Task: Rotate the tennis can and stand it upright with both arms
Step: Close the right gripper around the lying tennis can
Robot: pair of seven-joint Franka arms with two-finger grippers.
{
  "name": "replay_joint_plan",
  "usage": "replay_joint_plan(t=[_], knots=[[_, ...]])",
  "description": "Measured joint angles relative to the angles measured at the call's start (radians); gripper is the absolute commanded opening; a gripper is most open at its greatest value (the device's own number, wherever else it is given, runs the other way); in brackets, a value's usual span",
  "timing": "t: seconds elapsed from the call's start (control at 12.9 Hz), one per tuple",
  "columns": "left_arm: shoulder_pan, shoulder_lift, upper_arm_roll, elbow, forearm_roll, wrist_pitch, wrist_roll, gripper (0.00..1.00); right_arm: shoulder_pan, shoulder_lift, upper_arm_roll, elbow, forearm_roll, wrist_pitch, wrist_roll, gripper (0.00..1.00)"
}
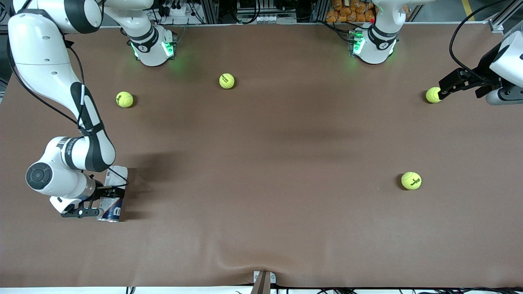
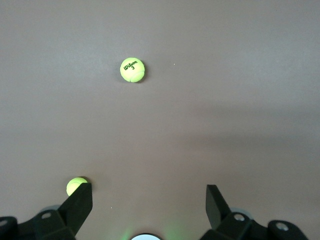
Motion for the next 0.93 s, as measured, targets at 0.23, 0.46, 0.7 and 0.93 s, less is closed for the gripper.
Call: replay_joint_plan(t=[0.23, 0.46, 0.7, 0.93], knots=[[0.0, 0.0, 0.0, 0.0, 0.0, 0.0, 0.0, 1.0, 0.0, 0.008, 0.0, 0.0, 0.0, 0.0, -0.002, 0.84], [0.0, 0.0, 0.0, 0.0, 0.0, 0.0, 0.0, 1.0, -0.004, 0.012, 0.0, 0.002, 0.0, -0.001, -0.023, 0.64], [0.0, 0.0, 0.0, 0.0, 0.0, 0.0, 0.0, 1.0, -0.009, 0.011, 0.0, 0.006, 0.0, -0.005, -0.105, 0.65], [0.0, 0.0, 0.0, 0.0, 0.0, 0.0, 0.0, 1.0, -0.009, 0.01, 0.002, 0.021, 0.0, -0.002, -0.225, 0.67]])
